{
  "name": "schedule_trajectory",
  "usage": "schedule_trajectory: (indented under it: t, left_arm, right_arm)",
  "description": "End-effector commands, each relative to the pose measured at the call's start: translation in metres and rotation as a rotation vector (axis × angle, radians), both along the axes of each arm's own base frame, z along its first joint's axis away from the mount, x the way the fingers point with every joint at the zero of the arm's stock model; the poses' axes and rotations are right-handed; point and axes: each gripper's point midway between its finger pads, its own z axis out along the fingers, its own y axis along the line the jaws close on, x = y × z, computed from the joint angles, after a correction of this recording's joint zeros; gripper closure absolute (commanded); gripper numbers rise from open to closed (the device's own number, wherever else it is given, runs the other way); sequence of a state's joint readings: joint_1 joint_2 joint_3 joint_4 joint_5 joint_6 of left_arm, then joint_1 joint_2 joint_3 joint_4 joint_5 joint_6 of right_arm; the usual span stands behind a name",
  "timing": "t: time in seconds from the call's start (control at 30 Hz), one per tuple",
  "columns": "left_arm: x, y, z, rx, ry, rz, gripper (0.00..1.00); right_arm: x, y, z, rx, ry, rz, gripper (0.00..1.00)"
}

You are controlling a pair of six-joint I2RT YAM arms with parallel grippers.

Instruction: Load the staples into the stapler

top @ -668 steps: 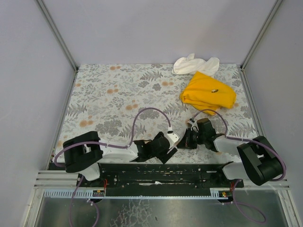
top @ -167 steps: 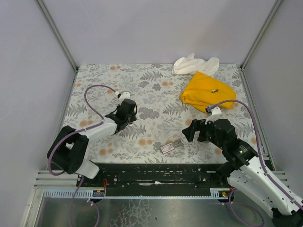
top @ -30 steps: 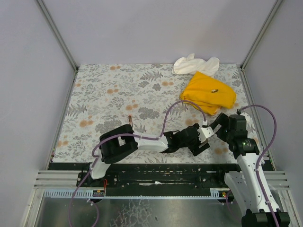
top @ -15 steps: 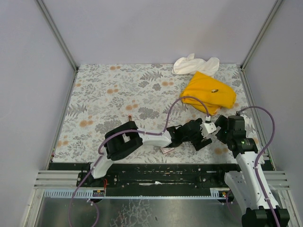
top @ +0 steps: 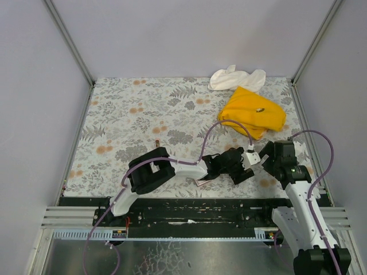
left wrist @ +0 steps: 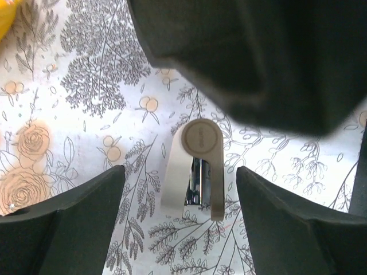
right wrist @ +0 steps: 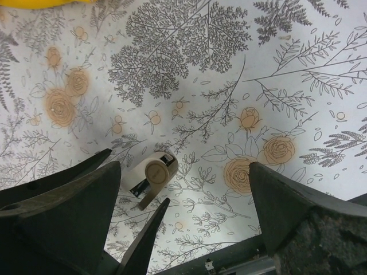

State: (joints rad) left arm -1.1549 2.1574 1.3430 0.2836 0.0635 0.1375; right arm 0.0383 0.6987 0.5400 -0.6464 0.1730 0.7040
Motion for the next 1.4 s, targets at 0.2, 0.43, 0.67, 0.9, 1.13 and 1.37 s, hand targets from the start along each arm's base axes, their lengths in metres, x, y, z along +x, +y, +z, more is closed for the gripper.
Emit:
schedule_trajectory:
  t: [0.2, 0.43, 0.67, 0.9, 1.13, 1.37]
  left_arm:
    - [-0.004, 0.015, -0.03, 0.064, 0.006, -0.004, 0.37]
    - [-0.005, 0.016, -0.037, 0.078, 0.008, -0.006, 0.51]
    - [-0.005, 0.017, -0.032, 0.066, 0.011, 0.008, 0.74]
    - [-0.003, 0.014, 0.003, -0.011, 0.012, 0.052, 0.98]
    - [0.014, 0.03, 0.079, -0.144, -0.069, 0.182, 1.0]
    - [0.022, 0.071, 0.119, -0.196, -0.095, 0.309, 1.0]
  right_arm:
    - [0.022, -0.006, 0.007, 0.016, -0.028, -0.056, 0.01]
    - [0.021, -0.011, -0.009, 0.032, 0.011, -0.067, 0.01]
    - [0.018, -0.014, -0.016, 0.036, 0.025, -0.067, 0.01]
    - [0.022, -0.001, -0.011, 0.079, 0.002, 0.017, 0.01]
    - [0.023, 0.029, 0.005, 0.168, -0.041, 0.199, 0.01]
    - [0.018, 0.055, 0.014, 0.266, 0.003, 0.36, 0.01]
